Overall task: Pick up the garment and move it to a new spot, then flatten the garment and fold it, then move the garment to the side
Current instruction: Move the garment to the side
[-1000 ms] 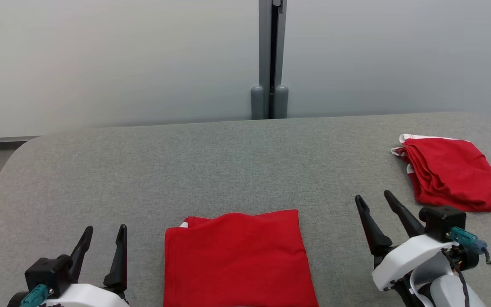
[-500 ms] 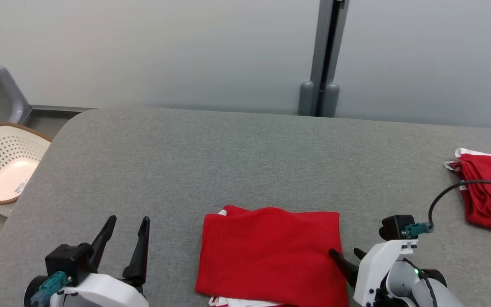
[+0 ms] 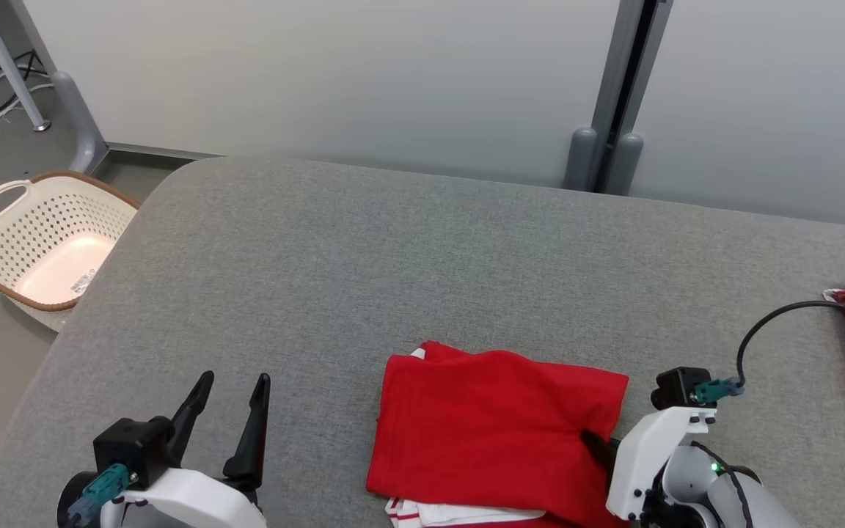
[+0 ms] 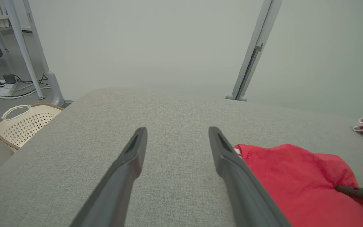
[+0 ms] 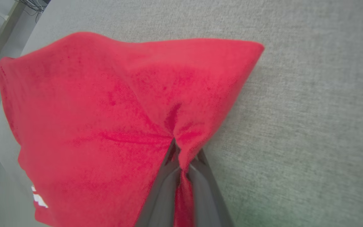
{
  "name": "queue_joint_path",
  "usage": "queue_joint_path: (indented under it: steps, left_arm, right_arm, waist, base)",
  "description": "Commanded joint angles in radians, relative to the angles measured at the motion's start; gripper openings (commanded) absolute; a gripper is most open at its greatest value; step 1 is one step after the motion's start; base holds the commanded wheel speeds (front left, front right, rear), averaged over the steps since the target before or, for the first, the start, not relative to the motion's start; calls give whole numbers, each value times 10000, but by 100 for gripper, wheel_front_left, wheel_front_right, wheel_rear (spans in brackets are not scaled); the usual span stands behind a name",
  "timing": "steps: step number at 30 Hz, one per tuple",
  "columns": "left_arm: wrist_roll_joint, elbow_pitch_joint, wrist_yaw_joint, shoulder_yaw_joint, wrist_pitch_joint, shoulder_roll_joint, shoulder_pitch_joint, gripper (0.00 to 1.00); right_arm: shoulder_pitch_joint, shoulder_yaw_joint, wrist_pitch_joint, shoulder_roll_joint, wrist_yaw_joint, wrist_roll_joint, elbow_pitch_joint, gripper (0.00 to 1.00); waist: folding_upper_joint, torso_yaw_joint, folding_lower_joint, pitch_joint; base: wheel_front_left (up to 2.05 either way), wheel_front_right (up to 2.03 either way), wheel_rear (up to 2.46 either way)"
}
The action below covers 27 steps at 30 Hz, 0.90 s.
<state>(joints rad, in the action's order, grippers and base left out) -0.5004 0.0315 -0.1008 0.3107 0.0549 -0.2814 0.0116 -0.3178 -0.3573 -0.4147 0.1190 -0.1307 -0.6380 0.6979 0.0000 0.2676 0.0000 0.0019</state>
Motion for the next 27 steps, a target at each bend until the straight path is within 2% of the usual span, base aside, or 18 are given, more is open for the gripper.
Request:
queue_joint_path:
  steps: [1, 5, 16, 27]
  left_arm:
    - [-7, 44, 53, -14, 101, -55, -168, 100]
    - [-38, 34, 116, -20, 189, -75, -267, 100]
    - [66, 141, 521, 306, 570, 110, -986, 100]
    - [265, 458, 690, 547, 817, 156, -1521, 100]
  right_arm:
    - [-187, -102, 319, 155, 0, -116, -153, 0]
    - [-412, -237, 640, 315, 2, -155, -289, 0]
    - [-1416, -1025, 1101, 1290, 2, -585, -1017, 0]
    - [-1760, -1515, 1501, 1620, 0, -1123, -1233, 0]
  waist:
    - [0, -171, 0, 12]
    - [0, -546, 0, 91]
    - [0, -2750, 0, 616]
    - [0, -4649, 0, 908]
  base:
    - [0, 0, 0]
    - [0, 0, 0]
    - [0, 0, 0]
    - [0, 0, 0]
